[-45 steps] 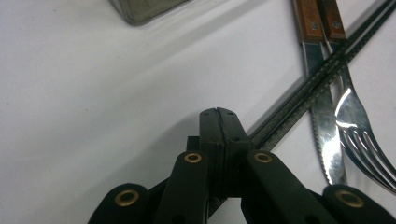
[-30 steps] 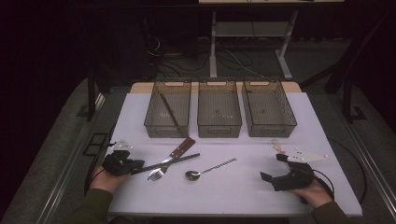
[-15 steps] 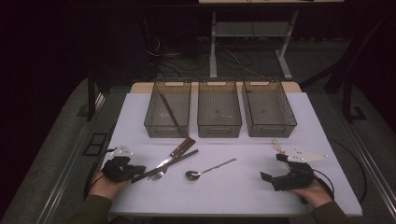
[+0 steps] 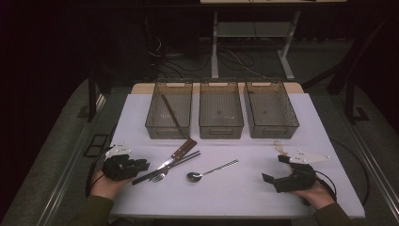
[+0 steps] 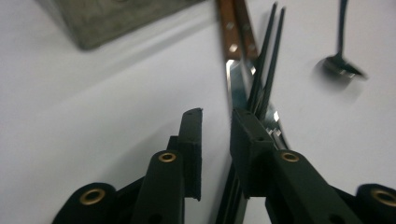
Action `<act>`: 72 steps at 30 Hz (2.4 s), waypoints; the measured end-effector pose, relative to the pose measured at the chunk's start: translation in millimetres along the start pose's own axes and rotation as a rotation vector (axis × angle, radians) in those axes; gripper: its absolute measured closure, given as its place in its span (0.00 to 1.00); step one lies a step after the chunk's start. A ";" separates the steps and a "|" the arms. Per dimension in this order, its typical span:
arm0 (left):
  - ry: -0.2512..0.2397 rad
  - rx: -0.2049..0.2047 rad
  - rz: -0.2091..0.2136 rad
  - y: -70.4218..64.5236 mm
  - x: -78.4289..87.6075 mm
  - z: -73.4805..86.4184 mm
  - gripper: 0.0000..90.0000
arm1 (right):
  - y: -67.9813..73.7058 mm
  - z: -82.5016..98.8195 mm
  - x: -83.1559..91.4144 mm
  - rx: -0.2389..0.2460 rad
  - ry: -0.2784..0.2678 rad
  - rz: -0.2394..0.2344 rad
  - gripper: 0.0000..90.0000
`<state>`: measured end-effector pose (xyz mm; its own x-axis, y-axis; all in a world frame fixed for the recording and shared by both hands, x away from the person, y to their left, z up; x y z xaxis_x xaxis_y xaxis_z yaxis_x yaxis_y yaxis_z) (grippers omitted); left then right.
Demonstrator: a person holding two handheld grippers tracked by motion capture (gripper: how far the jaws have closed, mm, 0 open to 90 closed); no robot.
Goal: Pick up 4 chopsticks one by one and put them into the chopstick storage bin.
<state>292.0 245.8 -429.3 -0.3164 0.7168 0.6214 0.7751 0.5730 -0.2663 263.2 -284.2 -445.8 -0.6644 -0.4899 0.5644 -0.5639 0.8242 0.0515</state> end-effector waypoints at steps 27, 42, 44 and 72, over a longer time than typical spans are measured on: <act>0.040 -0.103 0.137 -0.7 -40.5 -16.4 0.86 | 0.1 1.6 -0.2 -0.003 0.007 0.001 0.02; 0.093 -0.110 0.130 0.0 -46.1 -12.8 0.89 | -0.4 1.5 0.4 0.001 0.003 0.000 0.02; 0.098 -0.115 0.126 0.6 -46.3 -12.7 0.89 | -0.4 1.5 0.4 0.001 0.004 0.001 0.02; 0.109 -0.181 0.150 0.1 -48.1 -10.8 0.95 | -0.3 1.4 0.4 0.003 0.004 0.000 0.02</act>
<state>313.3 207.1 -451.2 -0.1368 0.7357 0.6634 0.8974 0.3756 -0.2315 262.5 -285.0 -446.7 -0.6621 -0.4890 0.5679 -0.5659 0.8230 0.0489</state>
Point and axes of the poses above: each handheld gripper's, and its own axes: x roughly backward along the jaws, z roughly out of its underside, y roughly to its left, the point moved 1 cm from there along -x, roughly forward along the jaws, and after that the axes turned 10 degrees about z, right-handed, at the moved point
